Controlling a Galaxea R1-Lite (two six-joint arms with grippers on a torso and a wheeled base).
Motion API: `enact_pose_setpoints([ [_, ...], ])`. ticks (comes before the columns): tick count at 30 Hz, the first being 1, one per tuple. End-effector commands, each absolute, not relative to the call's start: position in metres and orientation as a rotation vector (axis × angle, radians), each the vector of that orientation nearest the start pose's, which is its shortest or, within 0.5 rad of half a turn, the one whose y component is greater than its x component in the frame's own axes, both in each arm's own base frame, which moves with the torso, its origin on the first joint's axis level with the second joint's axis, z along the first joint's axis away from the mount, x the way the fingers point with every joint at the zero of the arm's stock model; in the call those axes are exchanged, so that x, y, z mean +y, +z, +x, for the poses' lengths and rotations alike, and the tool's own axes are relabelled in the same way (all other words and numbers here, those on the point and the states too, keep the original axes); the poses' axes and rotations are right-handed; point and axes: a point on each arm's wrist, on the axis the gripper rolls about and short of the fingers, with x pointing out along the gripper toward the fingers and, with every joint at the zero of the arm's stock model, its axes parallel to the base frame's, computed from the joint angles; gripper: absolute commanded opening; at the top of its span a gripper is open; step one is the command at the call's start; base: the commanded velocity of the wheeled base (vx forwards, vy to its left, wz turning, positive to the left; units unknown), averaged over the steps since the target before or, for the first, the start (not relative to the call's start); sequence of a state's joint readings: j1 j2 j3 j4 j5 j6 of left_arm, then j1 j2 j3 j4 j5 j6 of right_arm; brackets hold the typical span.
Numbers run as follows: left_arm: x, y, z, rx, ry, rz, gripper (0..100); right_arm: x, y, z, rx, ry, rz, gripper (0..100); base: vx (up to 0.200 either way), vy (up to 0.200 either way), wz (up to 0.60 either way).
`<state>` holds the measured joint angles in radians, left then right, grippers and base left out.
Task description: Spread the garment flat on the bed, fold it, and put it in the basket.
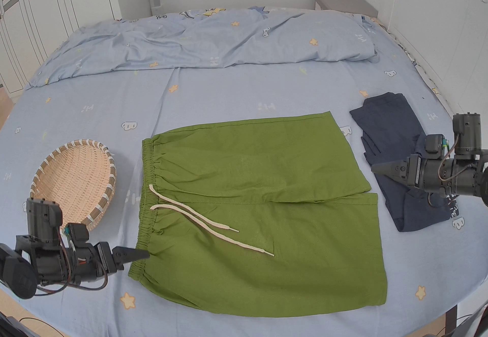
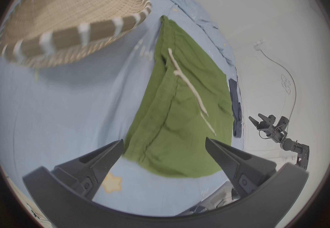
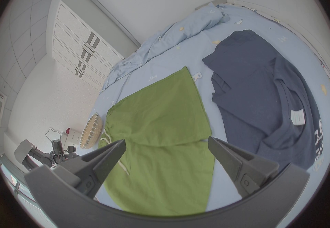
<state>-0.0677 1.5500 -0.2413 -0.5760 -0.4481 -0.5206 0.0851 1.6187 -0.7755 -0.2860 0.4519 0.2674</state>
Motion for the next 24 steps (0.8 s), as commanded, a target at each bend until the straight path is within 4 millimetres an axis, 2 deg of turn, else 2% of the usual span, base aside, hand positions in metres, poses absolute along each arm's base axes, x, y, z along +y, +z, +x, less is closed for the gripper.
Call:
enact_pose_setpoints([
  [1,-0.022,0.076,0.155,0.874,-0.311,-0.627,100,0.036,0.175,0.228,0.585,0.48,0.352,100,0.0,0.0,0.0],
  [6,-0.024,0.07,0.167,0.905,-0.307,-0.632,100,0.042,0.174,0.223,0.597,0.507,0.354,100,0.0,0.0,0.0],
  [7,-0.024,0.065,0.176,0.918,-0.311,-0.638,100,0.043,0.174,0.223,0.599,0.509,0.354,100,0.0,0.0,0.0],
  [9,-0.025,0.057,0.182,0.943,-0.319,-0.645,100,0.042,0.173,0.223,0.6,0.507,0.354,100,0.0,0.0,0.0],
  [15,-0.024,0.04,0.19,0.975,-0.314,-0.66,100,0.042,0.173,0.223,0.6,0.505,0.356,100,0.0,0.0,0.0],
  [24,-0.026,0.036,0.192,0.981,-0.322,-0.644,100,0.041,0.174,0.226,0.594,0.5,0.356,100,0.0,0.0,0.0],
])
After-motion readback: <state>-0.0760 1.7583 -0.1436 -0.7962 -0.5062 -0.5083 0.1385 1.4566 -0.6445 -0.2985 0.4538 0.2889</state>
